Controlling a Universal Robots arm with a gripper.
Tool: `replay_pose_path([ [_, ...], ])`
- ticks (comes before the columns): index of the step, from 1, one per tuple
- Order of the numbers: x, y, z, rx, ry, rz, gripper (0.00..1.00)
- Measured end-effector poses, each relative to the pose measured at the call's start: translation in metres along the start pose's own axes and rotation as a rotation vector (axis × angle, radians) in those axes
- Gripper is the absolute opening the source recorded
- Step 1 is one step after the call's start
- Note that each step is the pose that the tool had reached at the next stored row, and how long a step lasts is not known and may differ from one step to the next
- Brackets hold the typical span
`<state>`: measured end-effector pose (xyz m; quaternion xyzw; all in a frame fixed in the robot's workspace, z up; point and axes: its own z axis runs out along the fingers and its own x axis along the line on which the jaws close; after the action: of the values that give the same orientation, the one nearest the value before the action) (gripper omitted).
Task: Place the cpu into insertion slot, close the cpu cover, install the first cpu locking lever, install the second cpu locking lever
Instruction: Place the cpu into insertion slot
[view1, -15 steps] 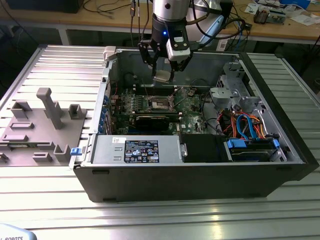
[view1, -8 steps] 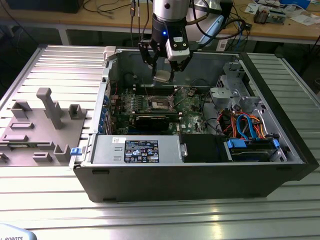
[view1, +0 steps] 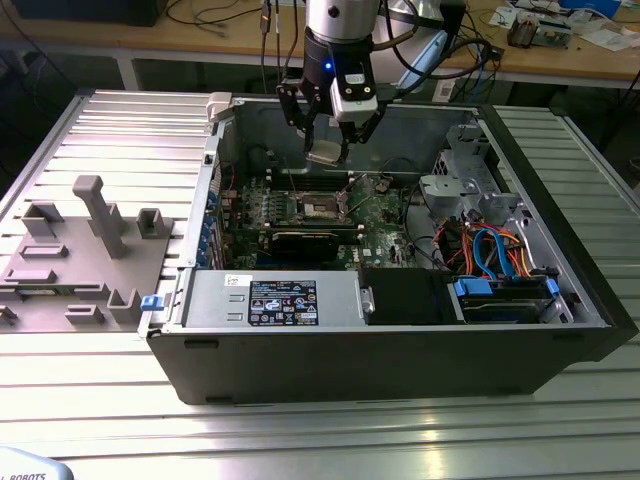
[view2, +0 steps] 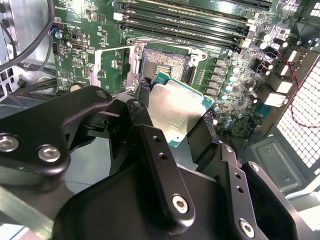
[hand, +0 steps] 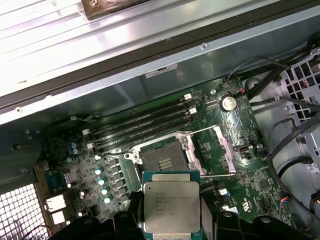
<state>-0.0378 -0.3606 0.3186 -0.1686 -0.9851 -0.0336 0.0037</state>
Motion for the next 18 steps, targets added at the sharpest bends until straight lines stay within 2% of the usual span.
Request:
replay_pose_path([
  [18, 0.0000, 0.0000, 0.0000, -0.0009, -0.0030, 0.046, 0.55],
])
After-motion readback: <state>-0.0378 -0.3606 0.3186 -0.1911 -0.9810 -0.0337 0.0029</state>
